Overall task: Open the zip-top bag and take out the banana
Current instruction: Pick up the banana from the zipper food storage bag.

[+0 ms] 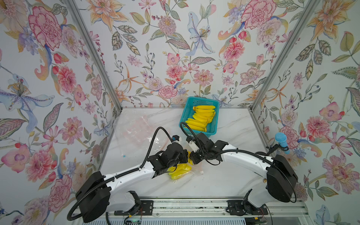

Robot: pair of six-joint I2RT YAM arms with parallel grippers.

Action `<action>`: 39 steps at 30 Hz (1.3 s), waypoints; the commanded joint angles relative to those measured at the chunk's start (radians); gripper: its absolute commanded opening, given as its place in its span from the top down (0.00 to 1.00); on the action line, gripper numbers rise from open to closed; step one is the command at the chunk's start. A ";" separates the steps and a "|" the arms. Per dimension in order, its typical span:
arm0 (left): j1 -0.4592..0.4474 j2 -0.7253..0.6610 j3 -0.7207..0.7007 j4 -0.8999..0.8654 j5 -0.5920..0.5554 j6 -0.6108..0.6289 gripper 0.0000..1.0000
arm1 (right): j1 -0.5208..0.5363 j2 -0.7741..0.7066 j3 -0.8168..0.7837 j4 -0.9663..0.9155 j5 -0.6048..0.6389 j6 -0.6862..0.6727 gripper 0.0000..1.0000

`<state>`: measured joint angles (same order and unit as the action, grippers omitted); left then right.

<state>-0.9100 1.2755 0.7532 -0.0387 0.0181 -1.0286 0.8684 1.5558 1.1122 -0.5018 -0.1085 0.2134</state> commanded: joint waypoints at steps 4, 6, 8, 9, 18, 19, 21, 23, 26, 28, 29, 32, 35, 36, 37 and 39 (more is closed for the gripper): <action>-0.002 0.040 0.079 -0.120 -0.045 0.034 1.00 | 0.045 -0.046 0.103 -0.126 0.184 -0.121 1.00; -0.001 0.070 0.110 -0.142 -0.046 0.043 1.00 | 0.058 -0.065 0.109 -0.141 0.240 -0.149 1.00; -0.001 0.096 0.135 -0.161 -0.049 0.044 1.00 | 0.063 -0.083 0.110 -0.148 0.285 -0.166 1.00; 0.000 0.109 0.148 -0.165 -0.050 0.045 1.00 | 0.064 -0.096 0.108 -0.149 0.302 -0.174 1.00; 0.004 0.157 0.211 -0.210 -0.055 0.059 1.00 | 0.025 -0.202 0.091 -0.163 0.395 -0.200 1.00; 0.003 0.154 0.210 -0.210 -0.054 0.058 1.00 | 0.012 -0.214 0.090 -0.165 0.396 -0.201 1.00; 0.004 0.148 0.206 -0.203 -0.050 0.058 1.00 | -0.026 -0.238 0.089 -0.167 0.402 -0.206 1.00; 0.003 0.141 0.200 -0.196 -0.045 0.056 1.00 | -0.056 -0.255 0.099 -0.166 0.409 -0.220 1.00; 0.004 0.129 0.191 -0.189 -0.043 0.052 1.00 | -0.098 -0.263 0.133 -0.166 0.431 -0.250 1.00; 0.004 0.121 0.183 -0.180 -0.040 0.049 1.00 | -0.129 -0.258 0.162 -0.164 0.444 -0.268 1.00; 0.003 0.116 0.179 -0.176 -0.039 0.048 1.00 | -0.148 -0.254 0.177 -0.162 0.442 -0.275 1.00; 0.003 0.105 0.169 -0.170 -0.036 0.047 1.00 | -0.210 -0.235 0.224 -0.154 0.431 -0.284 1.00; 0.004 0.089 0.160 -0.170 -0.033 0.046 1.00 | -0.280 -0.205 0.290 -0.143 0.420 -0.278 1.00; 0.003 0.083 0.158 -0.171 -0.032 0.047 1.00 | -0.302 -0.191 0.318 -0.139 0.408 -0.265 1.00; 0.003 0.077 0.157 -0.173 -0.030 0.047 1.00 | -0.318 -0.178 0.343 -0.132 0.393 -0.250 1.00; 0.006 0.069 0.158 -0.181 -0.025 0.053 1.00 | -0.359 -0.143 0.392 -0.105 0.357 -0.211 1.00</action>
<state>-0.9096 1.3746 0.9230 -0.2085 -0.0082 -0.9905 0.5449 1.3777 1.4429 -0.6533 0.2897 -0.0353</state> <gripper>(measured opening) 0.060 0.073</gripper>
